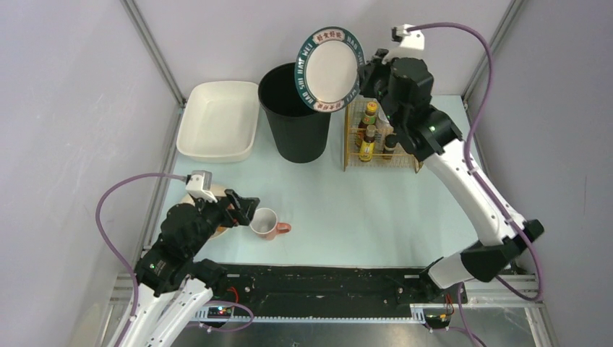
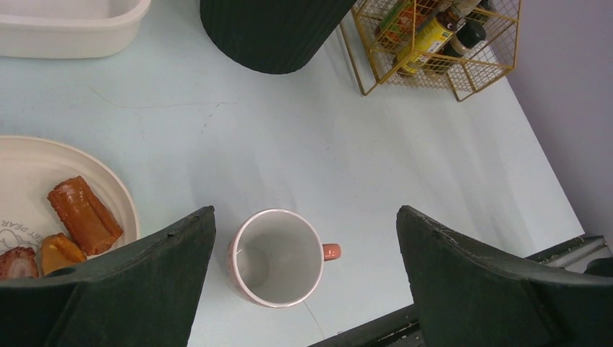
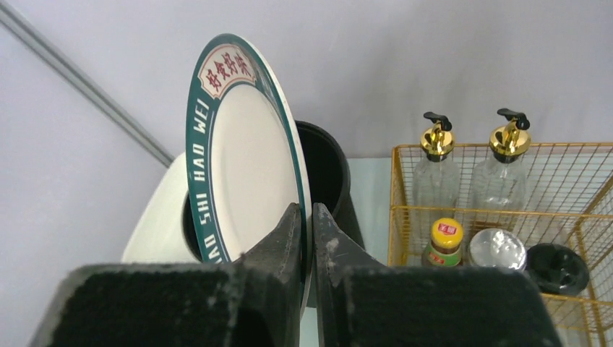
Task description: Clear the kitchen counter
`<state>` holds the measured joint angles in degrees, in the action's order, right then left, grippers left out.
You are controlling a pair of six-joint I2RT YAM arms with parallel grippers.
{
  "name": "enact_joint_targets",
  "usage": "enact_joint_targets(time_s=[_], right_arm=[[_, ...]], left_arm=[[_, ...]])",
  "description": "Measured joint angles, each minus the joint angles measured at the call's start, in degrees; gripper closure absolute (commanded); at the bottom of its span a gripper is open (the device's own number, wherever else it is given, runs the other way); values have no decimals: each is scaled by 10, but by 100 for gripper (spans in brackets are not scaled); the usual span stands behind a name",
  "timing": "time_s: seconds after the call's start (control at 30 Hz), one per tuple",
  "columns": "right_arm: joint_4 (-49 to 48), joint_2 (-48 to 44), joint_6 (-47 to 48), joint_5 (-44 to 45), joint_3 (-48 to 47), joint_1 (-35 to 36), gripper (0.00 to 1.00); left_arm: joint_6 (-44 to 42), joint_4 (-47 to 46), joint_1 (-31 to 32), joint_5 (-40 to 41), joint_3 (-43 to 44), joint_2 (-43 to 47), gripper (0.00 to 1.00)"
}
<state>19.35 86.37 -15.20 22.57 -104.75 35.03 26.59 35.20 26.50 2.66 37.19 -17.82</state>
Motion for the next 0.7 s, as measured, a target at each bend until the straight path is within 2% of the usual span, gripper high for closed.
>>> enact_joint_targets(time_s=[0.37,0.7], right_arm=[[28,-176,-90,-89,173,8,100],[106,-214,-115,-224,250,65,100]], left_arm=[[26,-1,0,-4,2,47,2],[134,-29,0,-30,30,60,2]])
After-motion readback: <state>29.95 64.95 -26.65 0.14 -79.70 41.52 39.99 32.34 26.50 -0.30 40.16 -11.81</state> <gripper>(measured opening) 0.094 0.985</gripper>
